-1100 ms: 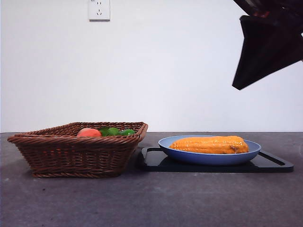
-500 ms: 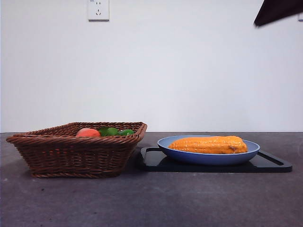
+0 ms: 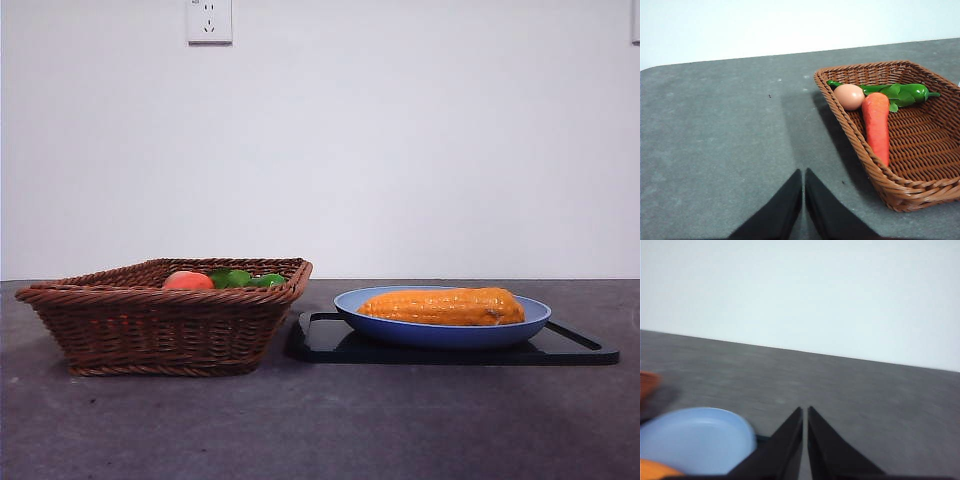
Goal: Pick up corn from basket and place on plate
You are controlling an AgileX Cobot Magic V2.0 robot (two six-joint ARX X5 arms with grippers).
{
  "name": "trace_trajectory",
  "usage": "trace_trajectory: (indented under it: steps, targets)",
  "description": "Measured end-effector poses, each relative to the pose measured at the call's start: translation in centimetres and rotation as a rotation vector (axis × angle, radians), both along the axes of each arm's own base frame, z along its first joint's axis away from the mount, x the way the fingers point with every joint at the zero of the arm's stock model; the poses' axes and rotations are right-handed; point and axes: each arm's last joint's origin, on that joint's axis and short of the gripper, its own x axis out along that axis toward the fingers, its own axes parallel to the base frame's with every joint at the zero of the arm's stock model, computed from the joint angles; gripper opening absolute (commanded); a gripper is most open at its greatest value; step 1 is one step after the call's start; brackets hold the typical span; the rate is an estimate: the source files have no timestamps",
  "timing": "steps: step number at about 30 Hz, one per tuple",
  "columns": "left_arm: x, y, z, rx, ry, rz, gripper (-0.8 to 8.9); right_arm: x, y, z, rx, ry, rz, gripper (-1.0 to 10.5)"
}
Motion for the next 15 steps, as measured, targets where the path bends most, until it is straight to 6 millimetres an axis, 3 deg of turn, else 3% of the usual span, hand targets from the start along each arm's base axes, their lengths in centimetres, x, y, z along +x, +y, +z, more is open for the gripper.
trace_trajectory:
  steps: [8,15]
  targets:
    - [0.0,0.0,0.0,0.000,0.000,0.000,0.08,-2.0,-0.4,-5.3,-0.001,-0.041,-0.066,0.0]
    - [0.0,0.0,0.0,0.000,0.000,0.000,0.08,-2.3,-0.4,-7.4,-0.001,-0.058,-0.066,0.0]
